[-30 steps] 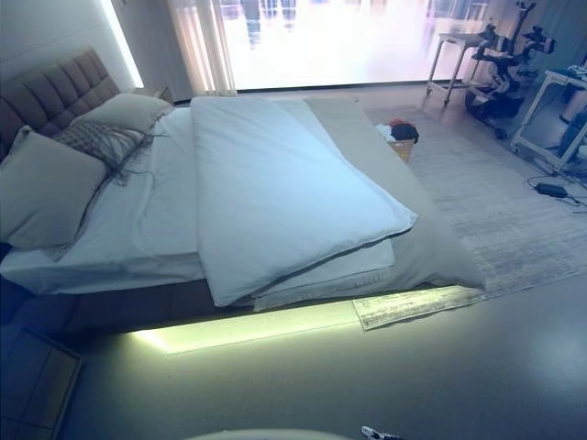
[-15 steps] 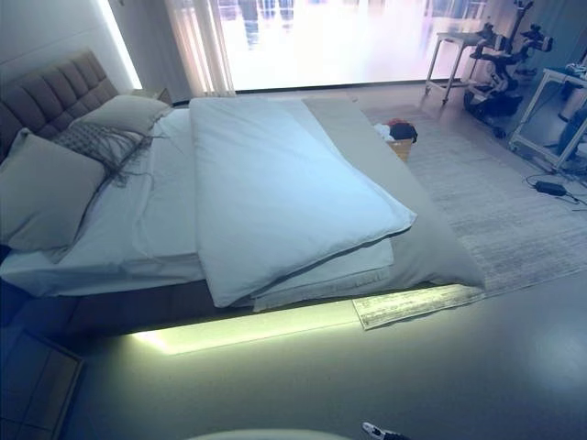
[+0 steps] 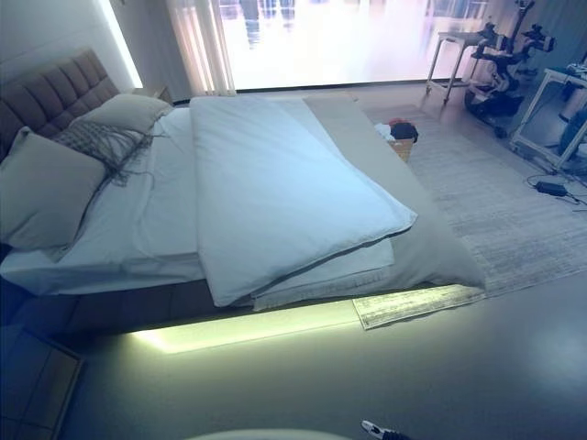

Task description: Make the bed neatly

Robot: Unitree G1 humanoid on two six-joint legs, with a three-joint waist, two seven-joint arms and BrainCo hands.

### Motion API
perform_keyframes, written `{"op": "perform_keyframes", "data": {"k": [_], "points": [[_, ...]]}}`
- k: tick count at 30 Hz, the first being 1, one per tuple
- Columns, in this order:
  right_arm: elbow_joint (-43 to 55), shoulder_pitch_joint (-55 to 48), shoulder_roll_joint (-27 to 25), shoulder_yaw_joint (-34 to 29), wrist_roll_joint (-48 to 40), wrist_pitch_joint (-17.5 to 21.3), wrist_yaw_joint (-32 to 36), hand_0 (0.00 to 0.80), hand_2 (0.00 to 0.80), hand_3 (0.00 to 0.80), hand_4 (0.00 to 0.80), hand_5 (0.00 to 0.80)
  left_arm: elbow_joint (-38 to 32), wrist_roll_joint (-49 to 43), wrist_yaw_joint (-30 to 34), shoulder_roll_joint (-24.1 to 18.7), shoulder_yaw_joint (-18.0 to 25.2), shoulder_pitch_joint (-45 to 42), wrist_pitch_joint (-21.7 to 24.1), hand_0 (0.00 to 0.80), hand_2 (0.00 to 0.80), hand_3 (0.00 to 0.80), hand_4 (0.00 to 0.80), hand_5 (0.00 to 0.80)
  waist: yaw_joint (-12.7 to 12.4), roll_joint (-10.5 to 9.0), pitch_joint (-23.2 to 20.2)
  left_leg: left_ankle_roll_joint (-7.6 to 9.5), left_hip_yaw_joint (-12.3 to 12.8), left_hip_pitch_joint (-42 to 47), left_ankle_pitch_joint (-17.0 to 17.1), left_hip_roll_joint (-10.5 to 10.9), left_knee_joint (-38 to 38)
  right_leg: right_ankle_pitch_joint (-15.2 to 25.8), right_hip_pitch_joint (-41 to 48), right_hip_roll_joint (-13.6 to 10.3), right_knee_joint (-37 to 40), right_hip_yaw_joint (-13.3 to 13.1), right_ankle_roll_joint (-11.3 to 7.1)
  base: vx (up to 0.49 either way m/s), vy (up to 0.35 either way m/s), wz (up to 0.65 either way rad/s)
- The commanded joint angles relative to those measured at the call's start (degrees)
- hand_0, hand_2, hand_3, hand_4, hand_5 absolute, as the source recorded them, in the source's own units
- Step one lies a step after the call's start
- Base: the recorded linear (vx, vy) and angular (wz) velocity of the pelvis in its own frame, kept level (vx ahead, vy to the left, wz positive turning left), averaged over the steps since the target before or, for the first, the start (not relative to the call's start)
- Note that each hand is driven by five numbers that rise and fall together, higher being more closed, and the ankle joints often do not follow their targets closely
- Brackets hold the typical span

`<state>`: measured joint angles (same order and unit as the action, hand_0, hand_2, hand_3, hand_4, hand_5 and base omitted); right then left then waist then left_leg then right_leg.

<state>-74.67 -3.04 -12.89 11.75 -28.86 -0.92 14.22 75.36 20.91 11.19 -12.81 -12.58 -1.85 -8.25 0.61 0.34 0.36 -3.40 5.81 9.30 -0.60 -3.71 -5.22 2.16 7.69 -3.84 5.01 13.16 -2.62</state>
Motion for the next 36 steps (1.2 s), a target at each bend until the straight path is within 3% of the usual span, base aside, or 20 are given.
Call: {"op": "perform_keyframes", "data": {"k": [1,6,8,11,14,18,20,21,22,24,27,30,31,32,36], "points": [[-3.24,5.72,1.77,-0.19,-3.18,-0.31,-1.32,0.0,0.0,0.0,0.0,0.0,3.76,-0.47,-0.64,0.89,-1.99,4.2,0.22,0.0,0.0,0.0,0.0,0.0,-0.26,-1.25,1.03,2.43,0.91,-1.07,-2.02,2.61,0.22,-2.95,-0.23,1.11,-1.93,-2.66,-1.65,0.018,-0.14,0.01],[-3.07,6.21,1.11,-0.28,-4.05,-0.78,-1.63,0.0,0.0,0.0,0.0,0.0,2.61,0.33,-0.93,0.45,-1.81,4.42,0.08,0.0,0.0,0.0,0.0,0.0,-0.11,-1.31,1.6,1.99,0.83,-1.09,-1.69,1.44,1.84,-3.74,-0.42,2.26,-2.92,-3.52,-0.61,0.011,-0.155,0.0],[-2.62,6.44,0.92,-0.29,-4.88,-1.14,-1.43,0.0,0.0,0.0,0.0,0.0,2.4,-0.25,-1.31,0.3,-1.57,4.46,-0.32,0.0,0.0,0.0,0.0,0.0,0.01,-1.71,2.13,1.5,1.1,-2.38,-2.12,0.72,5.82,-4.0,-0.86,2.32,-4.1,-3.16,0.02,0.012,-0.147,0.0],[-2.15,6.6,0.14,-0.32,-3.76,-1.5,-1.87,0.0,0.0,0.0,0.0,0.0,2.18,3.03,-2.38,0.72,-1.08,4.74,0.68,0.0,0.0,0.0,0.0,0.0,0.26,-3.27,4.0,1.31,2.54,-9.52,-1.46,0.13,20.94,-4.24,-1.64,1.55,-5.71,-3.39,1.9,-0.019,-0.142,-0.01],[-2.39,5.81,-0.91,-0.8,-0.36,-2.64,-2.35,0.0,0.0,0.0,0.0,0.0,1.98,7.95,-2.95,1.64,0.42,5.14,2.7,0.0,0.0,0.0,0.0,0.0,-0.64,-3.2,6.43,-0.5,1.14,-20.49,5.12,0.34,34.15,-4.94,-0.79,2.1,-7.26,-4.17,3.52,0.023,-0.085,-0.12],[-3.42,5.24,-1.72,-1.61,1.72,-2.79,-1.0,0.0,0.0,0.0,0.0,0.0,2.34,9.73,-3.33,1.95,2.26,5.06,3.74,0.0,0.0,0.0,0.0,0.0,-1.39,-1.78,7.76,-1.84,2.9,-21.74,9.7,-1.69,26.67,-7.32,1.67,3.22,-8.04,-4.48,3.58,0.187,0.026,-0.24],[-3.26,5.18,-1.85,-1.77,1.22,-3.31,-0.79,0.0,0.0,0.0,0.0,0.0,2.86,9.45,-4.61,1.68,2.84,4.99,4.24,0.0,0.0,0.0,0.0,0.0,-2.05,-0.57,7.49,-2.97,3.19,-21.52,13.38,-3.09,15.53,-8.86,3.56,4.49,-7.83,-4.81,2.98,0.268,0.062,0.02],[-3.24,5.18,-1.83,-1.72,1.18,-3.35,-0.83,0.0,0.0,0.0,0.0,0.0,2.9,9.71,-4.95,1.65,2.87,4.98,4.3,0.0,0.0,0.0,0.0,0.0,-2.14,-0.54,7.49,-3.09,3.23,-21.33,13.79,-3.17,14.26,-9.0,3.86,4.55,-7.74,-4.89,2.88,0.315,0.081,0.07],[-3.48,5.05,-1.97,-1.43,0.89,-3.1,-0.35,0.0,0.0,0.0,0.0,0.0,3.44,10.65,-5.64,1.61,3.13,4.72,4.84,0.0,0.0,0.0,0.0,0.0,-2.66,-0.11,7.06,-3.5,4.21,-20.89,15.16,-4.47,5.31,-9.93,5.61,5.16,-7.06,-5.31,2.59,0.31,0.079,0.21],[-3.47,4.48,-1.98,-1.27,0.65,-2.56,0.22,0.0,0.0,0.0,0.0,0.0,4.07,11.48,-6.07,1.81,3.86,4.05,5.67,0.0,0.0,0.0,0.0,0.0,-3.44,0.1,6.76,-4.27,3.6,-22.06,16.67,-5.35,0.23,-11.91,7.67,5.73,-6.87,-5.77,2.6,0.334,0.086,0.17],[-3.02,3.74,-1.98,-0.99,0.53,-2.08,0.5,0.0,0.0,0.0,0.0,0.0,4.34,11.88,-6.37,2.22,4.74,2.6,7.08,0.0,0.0,0.0,0.0,0.0,-4.28,0.47,6.68,-5.5,1.43,-25.88,18.23,-6.87,0.22,-14.78,9.4,6.35,-7.52,-7.06,2.93,0.283,0.095,-0.12],[-2.76,3.75,-2.1,-0.78,0.46,-2.13,0.5,0.0,0.0,0.0,0.0,0.0,4.36,11.85,-7.13,2.13,5.82,1.75,8.12,0.0,0.0,0.0,0.0,0.0,-4.91,0.98,6.78,-5.89,1.34,-26.89,19.57,-8.15,0.22,-17.57,11.16,6.39,-8.67,-8.42,3.03,0.332,0.147,-0.35],[-2.99,3.77,-2.0,-0.91,0.16,-1.88,0.34,0.0,0.0,0.0,0.0,0.0,4.61,11.53,-7.26,2.08,6.05,1.73,8.19,0.0,0.0,0.0,0.0,0.0,-5.13,1.01,6.7,-5.69,1.7,-26.38,19.59,-8.15,0.22,-18.52,11.98,6.14,-9.13,-8.77,2.88,0.398,0.21,-0.4],[-3.16,3.91,-1.9,-1.1,-0.11,-1.81,-0.08,0.0,0.0,0.0,0.0,0.0,4.62,10.96,-7.33,1.93,6.4,1.56,7.92,0.0,0.0,0.0,0.0,0.0,-5.24,0.63,6.43,-4.46,2.28,-26.09,15.88,-7.53,0.22,-18.43,12.3,5.25,-9.92,-9.19,2.54,0.434,0.25,-0.34],[-2.83,4.58,-1.1,-1.86,-2.04,-1.55,-0.41,0.0,0.0,0.0,0.0,0.0,5.09,10.5,-7.81,1.09,6.8,2.04,7.65,0.0,0.0,0.0,0.0,0.0,-6.32,-0.27,5.62,-3.4,2.99,-25.08,14.71,-6.32,2.83,-20.09,15.13,1.9,-11.16,-9.4,0.11,0.446,0.291,-0.26]]}}
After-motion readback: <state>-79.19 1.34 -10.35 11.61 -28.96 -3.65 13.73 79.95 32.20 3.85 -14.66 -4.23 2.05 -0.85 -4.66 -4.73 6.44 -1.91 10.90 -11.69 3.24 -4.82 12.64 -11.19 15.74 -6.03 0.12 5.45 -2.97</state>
